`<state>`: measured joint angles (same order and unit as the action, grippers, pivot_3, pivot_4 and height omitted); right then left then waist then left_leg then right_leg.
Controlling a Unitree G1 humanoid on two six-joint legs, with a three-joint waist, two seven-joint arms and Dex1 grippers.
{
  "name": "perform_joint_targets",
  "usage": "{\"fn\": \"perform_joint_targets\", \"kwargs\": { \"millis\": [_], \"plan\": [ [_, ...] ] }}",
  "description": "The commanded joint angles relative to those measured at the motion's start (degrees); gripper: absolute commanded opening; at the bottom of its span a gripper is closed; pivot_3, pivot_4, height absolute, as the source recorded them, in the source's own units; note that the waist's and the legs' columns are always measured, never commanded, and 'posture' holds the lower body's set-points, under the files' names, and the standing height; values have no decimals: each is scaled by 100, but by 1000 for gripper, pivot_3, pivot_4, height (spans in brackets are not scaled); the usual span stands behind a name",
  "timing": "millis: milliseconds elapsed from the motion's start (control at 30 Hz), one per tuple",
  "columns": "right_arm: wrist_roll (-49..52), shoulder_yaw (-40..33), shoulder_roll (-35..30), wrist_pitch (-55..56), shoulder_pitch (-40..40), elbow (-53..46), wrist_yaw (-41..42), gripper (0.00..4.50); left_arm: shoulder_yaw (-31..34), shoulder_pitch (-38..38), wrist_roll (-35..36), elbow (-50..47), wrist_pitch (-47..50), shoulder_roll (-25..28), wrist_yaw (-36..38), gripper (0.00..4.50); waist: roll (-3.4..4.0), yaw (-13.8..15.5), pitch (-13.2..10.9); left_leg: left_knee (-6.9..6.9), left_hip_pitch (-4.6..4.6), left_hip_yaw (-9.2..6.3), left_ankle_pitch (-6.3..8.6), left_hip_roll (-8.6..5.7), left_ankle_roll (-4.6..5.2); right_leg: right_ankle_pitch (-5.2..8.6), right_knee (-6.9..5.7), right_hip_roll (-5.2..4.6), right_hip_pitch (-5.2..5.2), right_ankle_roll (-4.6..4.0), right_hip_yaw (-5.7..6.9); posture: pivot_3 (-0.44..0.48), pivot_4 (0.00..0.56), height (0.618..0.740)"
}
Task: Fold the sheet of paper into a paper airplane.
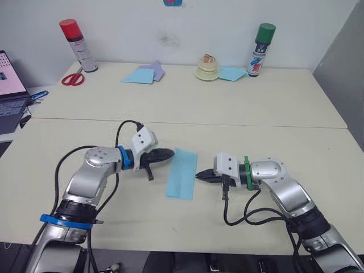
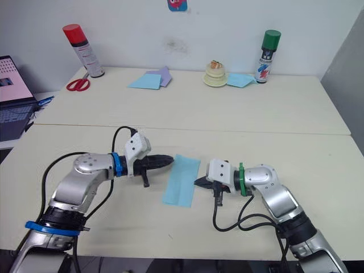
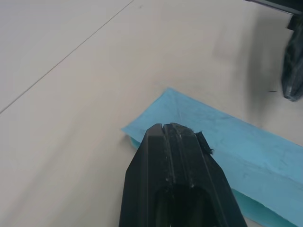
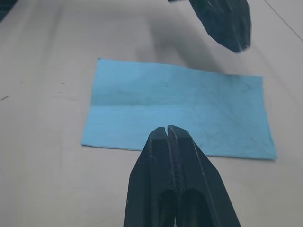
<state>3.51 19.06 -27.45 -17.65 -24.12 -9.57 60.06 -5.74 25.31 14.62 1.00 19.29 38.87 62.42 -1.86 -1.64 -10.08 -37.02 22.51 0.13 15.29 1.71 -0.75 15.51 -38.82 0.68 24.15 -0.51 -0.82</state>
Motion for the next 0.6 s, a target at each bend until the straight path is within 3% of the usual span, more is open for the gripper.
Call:
{"fn": "perform_joint_targets", "kwargs": {
  "millis": [33,300,600],
  "plan": [
    [148,-230,-104,-257,-173,-404,-104,30,-193,-124,-207,-114,-259,230,260,0,0,1,-1,0,0,0,0,-1,0,0,0,-1,0,0,1,0,150,729],
    [369,-394,-324,-771,-291,-859,-180,30,-532,-236,-666,122,-728,206,187,0,-1,4,-4,-4,0,-8,0,0,1,0,-7,-1,0,0,10,0,150,729],
    [352,-231,-682,-844,-167,-1197,-46,30,-454,-19,-361,-228,-287,-114,286,0,-1,4,-4,-9,4,-5,0,-2,2,0,-6,0,0,0,8,0,150,729]
  ]
}}
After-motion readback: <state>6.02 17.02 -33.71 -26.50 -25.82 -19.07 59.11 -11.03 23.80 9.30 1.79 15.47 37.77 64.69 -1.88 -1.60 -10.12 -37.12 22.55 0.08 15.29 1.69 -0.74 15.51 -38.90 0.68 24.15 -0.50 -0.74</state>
